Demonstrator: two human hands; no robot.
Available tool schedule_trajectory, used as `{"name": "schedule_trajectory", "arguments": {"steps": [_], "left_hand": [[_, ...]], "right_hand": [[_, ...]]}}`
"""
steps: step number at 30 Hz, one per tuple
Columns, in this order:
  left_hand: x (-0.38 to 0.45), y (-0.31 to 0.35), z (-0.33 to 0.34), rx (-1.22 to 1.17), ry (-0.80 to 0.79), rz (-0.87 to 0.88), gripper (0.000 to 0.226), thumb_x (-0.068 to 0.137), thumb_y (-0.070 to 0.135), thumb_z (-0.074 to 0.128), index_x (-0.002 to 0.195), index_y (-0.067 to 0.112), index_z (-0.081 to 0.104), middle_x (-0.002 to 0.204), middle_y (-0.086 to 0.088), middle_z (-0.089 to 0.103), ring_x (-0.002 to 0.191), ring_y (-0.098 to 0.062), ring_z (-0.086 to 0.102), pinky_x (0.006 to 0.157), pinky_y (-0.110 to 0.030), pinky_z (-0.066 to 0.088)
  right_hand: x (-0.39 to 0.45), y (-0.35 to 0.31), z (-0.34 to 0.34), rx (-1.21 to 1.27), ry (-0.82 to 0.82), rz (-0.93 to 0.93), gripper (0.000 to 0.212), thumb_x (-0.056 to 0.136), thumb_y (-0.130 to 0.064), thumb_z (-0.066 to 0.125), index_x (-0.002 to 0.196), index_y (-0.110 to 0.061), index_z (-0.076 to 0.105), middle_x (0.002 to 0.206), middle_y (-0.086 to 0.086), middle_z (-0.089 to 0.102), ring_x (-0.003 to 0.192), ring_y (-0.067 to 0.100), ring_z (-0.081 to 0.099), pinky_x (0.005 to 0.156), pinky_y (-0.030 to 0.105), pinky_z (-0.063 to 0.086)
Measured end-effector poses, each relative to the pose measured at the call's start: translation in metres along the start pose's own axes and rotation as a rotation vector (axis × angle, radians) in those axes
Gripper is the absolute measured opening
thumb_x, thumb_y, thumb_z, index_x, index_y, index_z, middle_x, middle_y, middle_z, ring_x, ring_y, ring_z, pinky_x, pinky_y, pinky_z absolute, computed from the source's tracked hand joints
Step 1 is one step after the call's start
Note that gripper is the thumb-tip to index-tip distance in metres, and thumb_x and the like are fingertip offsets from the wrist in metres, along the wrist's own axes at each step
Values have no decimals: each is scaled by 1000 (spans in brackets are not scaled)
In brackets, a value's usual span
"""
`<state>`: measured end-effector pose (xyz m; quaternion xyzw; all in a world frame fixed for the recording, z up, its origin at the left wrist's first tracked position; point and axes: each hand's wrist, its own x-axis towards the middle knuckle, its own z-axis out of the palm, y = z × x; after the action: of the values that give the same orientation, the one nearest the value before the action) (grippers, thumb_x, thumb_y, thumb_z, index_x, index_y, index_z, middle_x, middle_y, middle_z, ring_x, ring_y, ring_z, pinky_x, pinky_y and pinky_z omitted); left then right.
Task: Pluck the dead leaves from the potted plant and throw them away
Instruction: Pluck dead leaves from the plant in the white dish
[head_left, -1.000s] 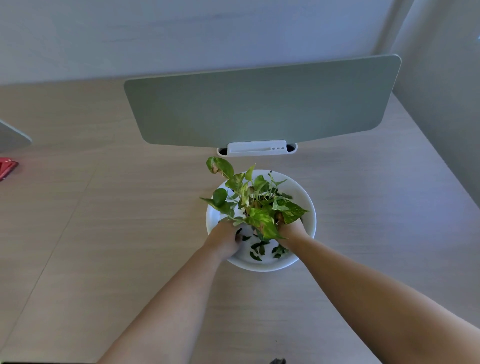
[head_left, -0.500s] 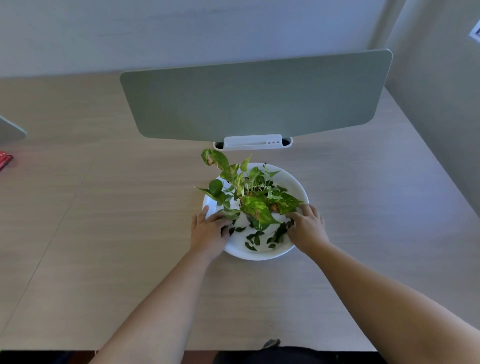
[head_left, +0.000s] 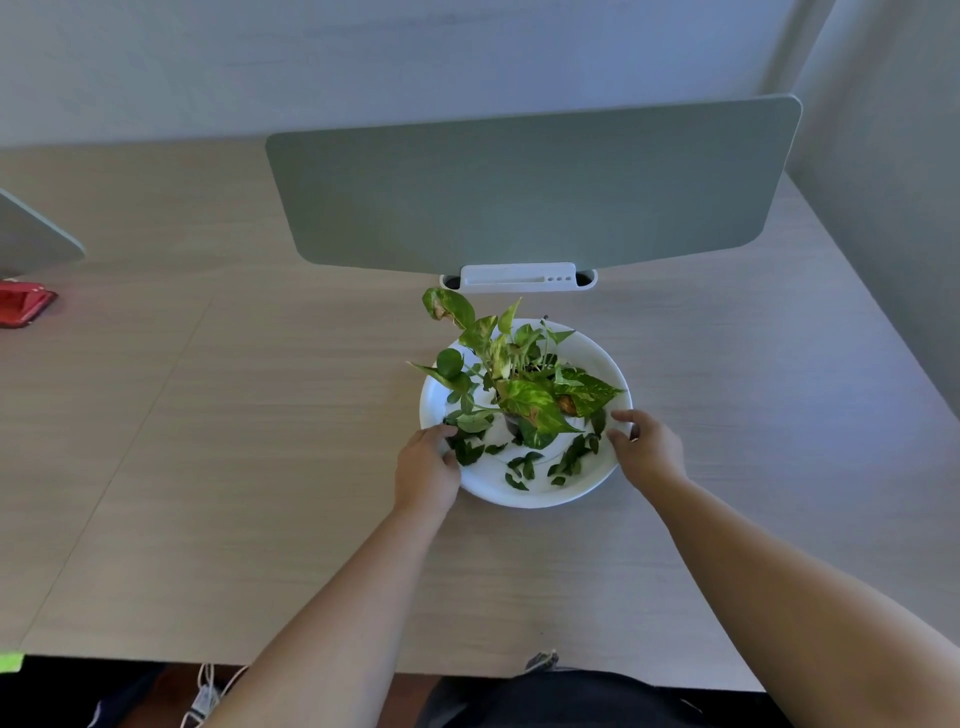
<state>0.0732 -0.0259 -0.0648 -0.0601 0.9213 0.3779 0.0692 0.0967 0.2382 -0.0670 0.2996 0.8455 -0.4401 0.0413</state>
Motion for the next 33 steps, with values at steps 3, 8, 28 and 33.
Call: {"name": "schedule_trajectory", "arguments": {"steps": [3,8,28,33], "left_hand": [[-4,0,1,16,-34,10,39,87,8,58,126,15,61,130,-8,60,120,-25,55,95,-25,42],[-12,3,7,148,-35,20,42,87,20,61,129,20,58,130,-3,58,120,-26,51,92,-30,44],[40,22,19,691,-447,262,43,81,25,65,123,28,58,123,-5,47,101,-32,60,83,-36,52],[38,16,22,611,-422,280,30,84,18,63,113,25,63,113,-3,53,101,-30,60,75,-34,49]], "right_hand": [[8,-2,-8,0,3,5,33,94,-21,55,126,-21,61,94,4,60,77,20,58,67,28,46],[13,-1,-12,-515,58,-169,34,95,-28,45,127,-27,57,139,6,42,126,29,37,105,41,34],[-18,-24,59,-715,-144,-459,30,92,-40,46,111,-29,67,105,-2,69,99,23,58,86,28,37],[-17,-28,70,-598,-130,-371,23,94,-33,46,99,-26,67,83,-7,62,86,19,57,73,24,28]]}}
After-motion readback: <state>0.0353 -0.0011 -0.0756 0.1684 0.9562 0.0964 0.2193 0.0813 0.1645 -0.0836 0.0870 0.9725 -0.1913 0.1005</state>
